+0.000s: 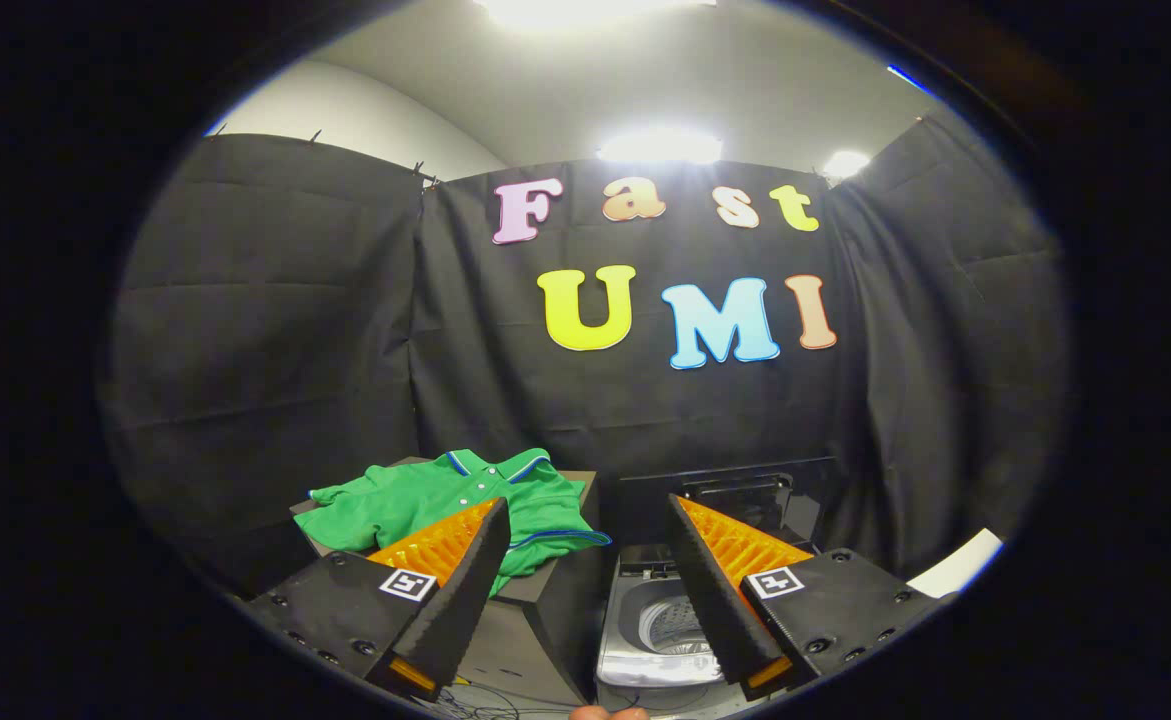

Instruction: Put the clothes into the washing machine and then close the washing machine lid.

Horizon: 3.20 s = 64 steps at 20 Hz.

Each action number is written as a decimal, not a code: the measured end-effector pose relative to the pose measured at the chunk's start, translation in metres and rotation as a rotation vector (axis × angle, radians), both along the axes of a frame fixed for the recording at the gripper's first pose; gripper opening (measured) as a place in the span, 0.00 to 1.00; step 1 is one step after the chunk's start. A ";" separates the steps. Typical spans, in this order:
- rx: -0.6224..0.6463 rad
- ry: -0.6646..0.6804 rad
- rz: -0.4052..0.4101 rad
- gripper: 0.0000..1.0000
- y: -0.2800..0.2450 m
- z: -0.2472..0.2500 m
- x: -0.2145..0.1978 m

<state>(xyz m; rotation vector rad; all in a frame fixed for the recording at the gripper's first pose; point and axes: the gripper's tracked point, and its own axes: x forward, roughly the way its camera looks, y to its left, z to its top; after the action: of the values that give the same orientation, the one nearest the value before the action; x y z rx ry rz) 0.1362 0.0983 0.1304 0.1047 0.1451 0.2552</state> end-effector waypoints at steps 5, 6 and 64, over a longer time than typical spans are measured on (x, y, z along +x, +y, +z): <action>-0.036 0.012 0.078 0.97 0.040 0.025 0.034; -0.035 0.019 0.099 0.97 0.050 0.026 0.038; -0.250 0.518 0.296 0.98 0.223 -0.114 0.155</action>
<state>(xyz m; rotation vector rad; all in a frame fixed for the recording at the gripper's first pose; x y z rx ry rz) 0.2914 0.3210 0.0165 -0.1038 0.7086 0.5001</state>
